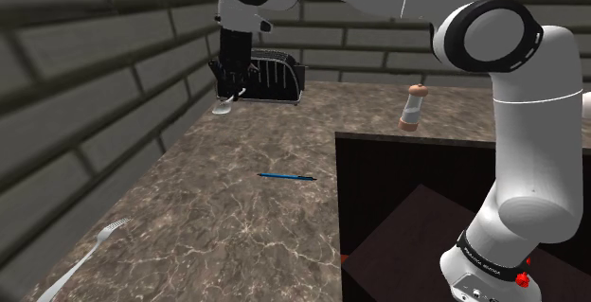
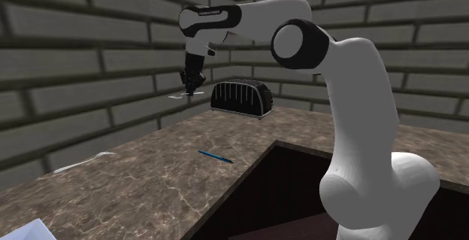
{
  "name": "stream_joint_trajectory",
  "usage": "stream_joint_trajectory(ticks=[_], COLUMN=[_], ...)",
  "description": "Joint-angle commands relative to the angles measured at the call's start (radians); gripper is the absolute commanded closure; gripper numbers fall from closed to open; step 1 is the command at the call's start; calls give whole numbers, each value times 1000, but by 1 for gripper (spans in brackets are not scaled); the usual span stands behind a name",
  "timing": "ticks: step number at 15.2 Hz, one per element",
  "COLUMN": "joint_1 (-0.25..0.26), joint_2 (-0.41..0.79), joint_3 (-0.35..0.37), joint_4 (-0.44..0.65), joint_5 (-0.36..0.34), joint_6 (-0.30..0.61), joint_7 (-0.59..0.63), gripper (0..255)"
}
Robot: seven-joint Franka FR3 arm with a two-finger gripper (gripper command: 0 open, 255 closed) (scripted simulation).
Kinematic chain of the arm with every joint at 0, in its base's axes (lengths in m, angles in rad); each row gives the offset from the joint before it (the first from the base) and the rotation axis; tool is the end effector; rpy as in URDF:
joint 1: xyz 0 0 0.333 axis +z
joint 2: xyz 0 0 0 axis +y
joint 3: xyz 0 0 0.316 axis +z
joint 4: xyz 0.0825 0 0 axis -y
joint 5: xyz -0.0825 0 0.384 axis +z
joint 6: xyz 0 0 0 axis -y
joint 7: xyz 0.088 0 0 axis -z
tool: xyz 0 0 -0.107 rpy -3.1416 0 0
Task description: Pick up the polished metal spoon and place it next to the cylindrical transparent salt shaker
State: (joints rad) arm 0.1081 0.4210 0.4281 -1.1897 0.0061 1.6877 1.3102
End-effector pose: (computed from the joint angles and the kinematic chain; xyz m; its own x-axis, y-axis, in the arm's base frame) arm 0.6151 0.2914 0.5748 0.6851 -0.7146 -0.1416 -0.7283 -0.6684 -0.1508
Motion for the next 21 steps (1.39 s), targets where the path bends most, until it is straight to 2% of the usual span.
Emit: stream_joint_trajectory(ticks=[1,3,7,11,16,21], joint_1=[7,14,-94,-175,-246,-298], joint_2=[11,22,-153,-296,-445,-565], joint_3=[0,0,-5,-30,-84,-153], joint_4=[46,86,-157,-333,-501,-627], joint_5=[-5,-9,70,140,205,241], joint_6=[-35,-65,1,29,33,16], joint_7=[6,10,-80,-181,-312,-440], gripper=[255,255,255,255,255,255])
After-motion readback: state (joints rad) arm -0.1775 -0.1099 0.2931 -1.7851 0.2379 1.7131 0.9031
